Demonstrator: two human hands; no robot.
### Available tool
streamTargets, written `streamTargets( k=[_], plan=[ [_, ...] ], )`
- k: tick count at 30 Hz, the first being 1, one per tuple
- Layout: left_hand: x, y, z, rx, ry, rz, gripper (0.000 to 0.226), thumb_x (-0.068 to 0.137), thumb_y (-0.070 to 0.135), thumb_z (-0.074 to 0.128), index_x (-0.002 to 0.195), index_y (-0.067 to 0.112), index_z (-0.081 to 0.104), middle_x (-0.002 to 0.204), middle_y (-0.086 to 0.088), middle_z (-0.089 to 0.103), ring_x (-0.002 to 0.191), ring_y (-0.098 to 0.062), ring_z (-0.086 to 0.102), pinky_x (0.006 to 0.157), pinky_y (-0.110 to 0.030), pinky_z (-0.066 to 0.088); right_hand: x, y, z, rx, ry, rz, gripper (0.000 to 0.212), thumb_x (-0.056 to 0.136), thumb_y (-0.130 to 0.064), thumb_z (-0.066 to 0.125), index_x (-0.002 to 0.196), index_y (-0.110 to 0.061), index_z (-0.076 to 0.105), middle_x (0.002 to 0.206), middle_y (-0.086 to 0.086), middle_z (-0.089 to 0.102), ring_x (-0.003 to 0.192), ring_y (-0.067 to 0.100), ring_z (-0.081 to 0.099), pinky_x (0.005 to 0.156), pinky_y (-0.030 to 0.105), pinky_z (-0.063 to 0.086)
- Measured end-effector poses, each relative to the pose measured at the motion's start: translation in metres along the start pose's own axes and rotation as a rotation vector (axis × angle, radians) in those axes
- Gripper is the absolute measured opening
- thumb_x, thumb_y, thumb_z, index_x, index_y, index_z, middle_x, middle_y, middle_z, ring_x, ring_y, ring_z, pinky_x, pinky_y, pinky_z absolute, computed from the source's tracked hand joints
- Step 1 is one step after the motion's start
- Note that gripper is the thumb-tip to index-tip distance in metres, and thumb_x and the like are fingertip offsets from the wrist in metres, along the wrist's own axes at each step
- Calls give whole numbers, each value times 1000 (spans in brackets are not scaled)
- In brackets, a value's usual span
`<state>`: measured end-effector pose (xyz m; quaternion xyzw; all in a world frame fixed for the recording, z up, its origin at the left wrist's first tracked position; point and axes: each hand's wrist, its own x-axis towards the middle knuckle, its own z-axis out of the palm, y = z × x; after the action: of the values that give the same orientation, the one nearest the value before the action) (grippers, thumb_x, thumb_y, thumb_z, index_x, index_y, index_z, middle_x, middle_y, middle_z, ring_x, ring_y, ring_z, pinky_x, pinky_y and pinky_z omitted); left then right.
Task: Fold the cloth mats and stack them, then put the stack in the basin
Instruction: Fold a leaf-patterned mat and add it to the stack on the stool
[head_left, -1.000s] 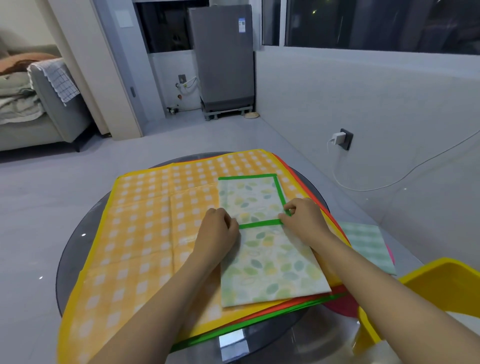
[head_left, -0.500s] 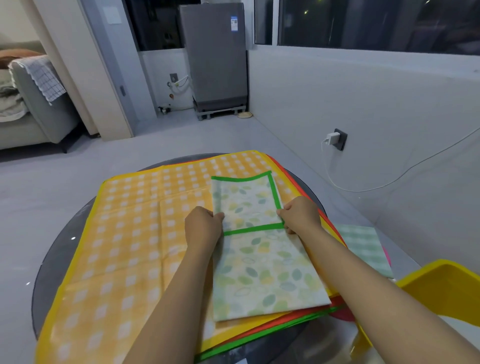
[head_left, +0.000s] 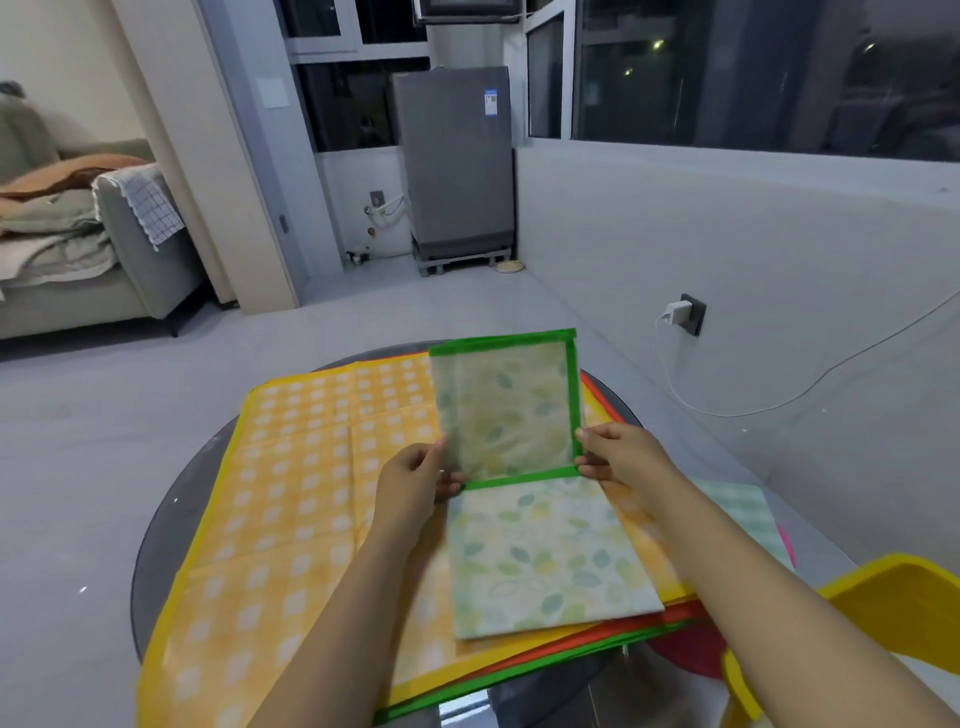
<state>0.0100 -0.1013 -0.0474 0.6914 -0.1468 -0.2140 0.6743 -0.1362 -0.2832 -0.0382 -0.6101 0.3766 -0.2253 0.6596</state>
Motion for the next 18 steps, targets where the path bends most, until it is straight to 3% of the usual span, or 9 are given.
streamTargets(
  k=[5, 8, 11, 13, 15, 18],
  plan=[
    [-3, -2, -8, -136, -45, -56, 51, 100, 38, 37, 75, 2, 63, 64, -12, 70, 59, -19, 65, 57, -21, 56, -6, 1, -11, 257, -165, 27, 20, 96, -1, 43, 105, 7, 59, 90, 16, 64, 79, 22, 62, 66, 20, 56],
    [-5, -5, -10, -152, -66, -73, 54, 101, 37, 34, 79, -2, 64, 66, -14, 70, 59, -18, 66, 57, -21, 56, -9, 2, -16, 366, -178, 59, 23, 91, 3, 41, 97, 10, 62, 89, 18, 66, 80, 25, 64, 72, 26, 57],
    [-9, -10, -12, -120, -52, -13, 50, 101, 32, 37, 74, 1, 66, 65, -13, 70, 64, -23, 65, 66, -29, 57, -9, 4, -17, 371, -171, 79, 18, 89, 2, 45, 86, 8, 62, 84, 18, 65, 73, 24, 66, 79, 31, 52],
    [-12, -10, -11, -71, -33, 41, 49, 100, 29, 41, 67, 6, 68, 62, -9, 68, 62, -22, 63, 73, -36, 52, -10, 6, -17, 328, -180, 60, 17, 88, -1, 50, 81, 7, 62, 79, 17, 61, 66, 21, 63, 73, 31, 49],
    [-16, -10, -10, 36, -3, 93, 47, 99, 29, 43, 67, 6, 68, 63, -9, 64, 58, -16, 58, 68, -31, 47, -15, 7, -17, 266, -172, 32, 18, 87, -3, 54, 75, 2, 68, 76, 15, 64, 65, 21, 61, 68, 32, 47],
    [-20, -10, -9, 133, 36, 153, 44, 98, 30, 46, 69, 6, 69, 71, -15, 64, 67, -20, 57, 71, -34, 46, -20, 7, -18, 163, -158, 13, 11, 84, -8, 63, 85, -2, 73, 81, 13, 69, 73, 25, 65, 70, 34, 48]
  ],
)
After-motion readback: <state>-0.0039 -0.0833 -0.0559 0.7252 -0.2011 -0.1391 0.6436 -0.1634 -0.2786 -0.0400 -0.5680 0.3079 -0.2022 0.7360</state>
